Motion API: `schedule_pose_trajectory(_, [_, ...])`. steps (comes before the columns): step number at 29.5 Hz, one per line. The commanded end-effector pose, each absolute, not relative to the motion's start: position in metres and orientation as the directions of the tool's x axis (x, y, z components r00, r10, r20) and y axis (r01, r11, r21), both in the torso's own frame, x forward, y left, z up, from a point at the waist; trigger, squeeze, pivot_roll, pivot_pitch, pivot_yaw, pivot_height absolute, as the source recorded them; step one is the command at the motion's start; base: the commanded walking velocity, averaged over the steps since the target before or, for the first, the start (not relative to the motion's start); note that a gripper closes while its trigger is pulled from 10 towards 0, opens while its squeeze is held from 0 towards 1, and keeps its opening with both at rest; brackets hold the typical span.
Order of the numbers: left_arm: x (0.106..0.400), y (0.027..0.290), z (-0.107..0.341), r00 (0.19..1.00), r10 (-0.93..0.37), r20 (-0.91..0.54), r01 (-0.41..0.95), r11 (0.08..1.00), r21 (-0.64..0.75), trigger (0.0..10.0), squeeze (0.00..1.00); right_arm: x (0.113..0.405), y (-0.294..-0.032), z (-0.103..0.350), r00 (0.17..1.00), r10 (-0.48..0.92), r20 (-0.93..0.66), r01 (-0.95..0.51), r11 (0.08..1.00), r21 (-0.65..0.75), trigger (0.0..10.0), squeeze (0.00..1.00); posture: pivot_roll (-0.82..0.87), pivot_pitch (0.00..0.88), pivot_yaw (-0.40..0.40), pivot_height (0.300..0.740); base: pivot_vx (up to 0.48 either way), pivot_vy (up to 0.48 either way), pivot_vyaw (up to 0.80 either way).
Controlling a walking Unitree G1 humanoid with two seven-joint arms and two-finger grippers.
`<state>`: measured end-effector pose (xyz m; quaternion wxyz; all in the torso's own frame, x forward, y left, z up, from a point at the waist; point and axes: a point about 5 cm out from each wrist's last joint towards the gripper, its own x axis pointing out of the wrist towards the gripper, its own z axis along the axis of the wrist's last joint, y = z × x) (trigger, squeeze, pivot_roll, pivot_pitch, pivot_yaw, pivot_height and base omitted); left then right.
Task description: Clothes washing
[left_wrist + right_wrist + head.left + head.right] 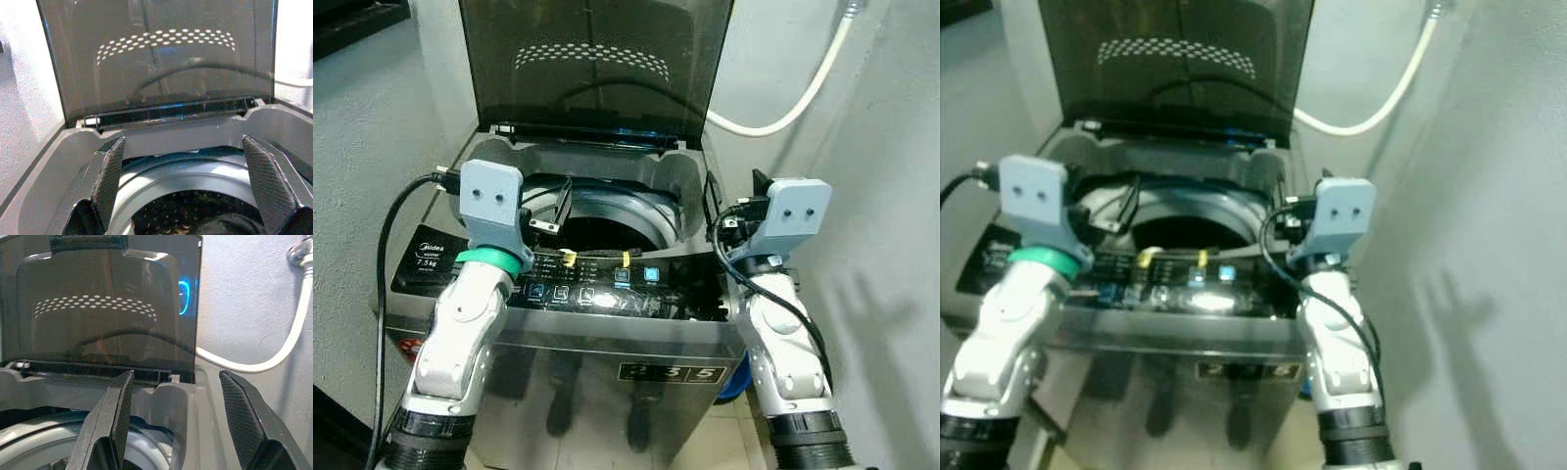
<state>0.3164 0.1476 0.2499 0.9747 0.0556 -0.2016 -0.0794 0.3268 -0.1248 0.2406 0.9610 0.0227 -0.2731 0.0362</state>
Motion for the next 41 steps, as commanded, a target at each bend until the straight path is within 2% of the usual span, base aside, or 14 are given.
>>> schedule_pose_trajectory(1, [0.3138,0.1453,0.2503,0.901,-0.187,0.391,0.137,0.979,0.153,10.0,0.0,0.3257,-0.1235,0.2367,0.85,0.066,0.523,-0.095,0.995,0.03,10.0,0.0,0.04,0.0,0.003,0.74,0.0,0.0,0.0])
schedule_pose_trajectory(41, [0.3175,0.1445,0.2494,0.9,-0.186,0.393,0.137,0.979,0.151,10.0,0.0,0.3274,-0.122,0.2354,0.851,0.089,0.518,-0.116,0.993,0.019,10.0,0.0,0.03,0.0,0.002,0.74,0.0,0.0,0.0])
